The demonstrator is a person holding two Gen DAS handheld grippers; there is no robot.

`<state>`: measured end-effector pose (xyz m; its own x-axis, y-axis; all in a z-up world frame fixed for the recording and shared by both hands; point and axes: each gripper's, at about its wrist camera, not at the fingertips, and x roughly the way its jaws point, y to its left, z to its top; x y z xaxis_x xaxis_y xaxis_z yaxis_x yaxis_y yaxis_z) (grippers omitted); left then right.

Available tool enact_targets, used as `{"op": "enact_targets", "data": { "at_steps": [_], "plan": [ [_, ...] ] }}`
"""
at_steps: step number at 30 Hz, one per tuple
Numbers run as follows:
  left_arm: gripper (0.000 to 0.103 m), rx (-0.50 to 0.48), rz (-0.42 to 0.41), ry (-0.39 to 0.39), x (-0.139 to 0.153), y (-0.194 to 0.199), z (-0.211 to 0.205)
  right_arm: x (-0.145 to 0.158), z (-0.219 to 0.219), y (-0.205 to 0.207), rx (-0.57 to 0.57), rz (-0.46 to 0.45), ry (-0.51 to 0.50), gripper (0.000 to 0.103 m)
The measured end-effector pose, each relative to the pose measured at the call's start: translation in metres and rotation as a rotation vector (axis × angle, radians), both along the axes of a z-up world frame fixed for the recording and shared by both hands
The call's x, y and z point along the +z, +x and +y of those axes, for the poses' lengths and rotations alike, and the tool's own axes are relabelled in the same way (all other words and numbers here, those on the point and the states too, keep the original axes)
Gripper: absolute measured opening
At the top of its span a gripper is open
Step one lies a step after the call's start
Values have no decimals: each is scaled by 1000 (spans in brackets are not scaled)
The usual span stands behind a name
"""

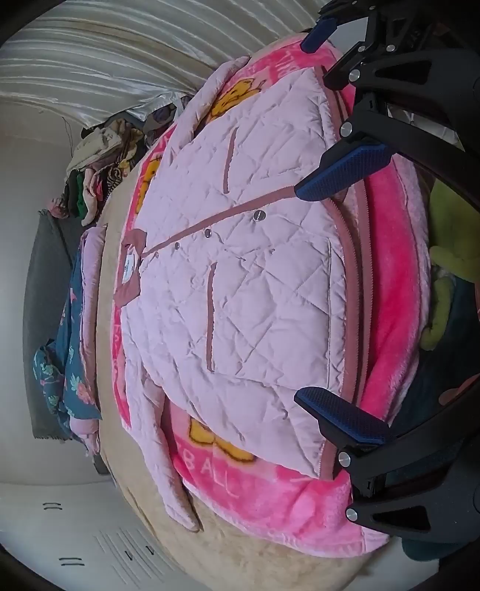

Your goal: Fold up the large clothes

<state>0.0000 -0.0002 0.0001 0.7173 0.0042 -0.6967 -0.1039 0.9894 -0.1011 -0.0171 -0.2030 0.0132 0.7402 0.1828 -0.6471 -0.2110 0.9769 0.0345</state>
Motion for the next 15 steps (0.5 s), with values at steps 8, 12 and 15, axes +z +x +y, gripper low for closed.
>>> {"op": "enact_targets", "data": {
  "at_steps": [8,12,15],
  "plan": [
    [94,-1,-4,-5,0,0,0,1,1,0,-3,5,1,99],
    [94,1,-4,-2,0,0,0,2,1,0,-2,6,-2,99],
    [94,-1,-3,-2,0,0,0,3,1,0,-3,5,-2,99]
  ]
}}
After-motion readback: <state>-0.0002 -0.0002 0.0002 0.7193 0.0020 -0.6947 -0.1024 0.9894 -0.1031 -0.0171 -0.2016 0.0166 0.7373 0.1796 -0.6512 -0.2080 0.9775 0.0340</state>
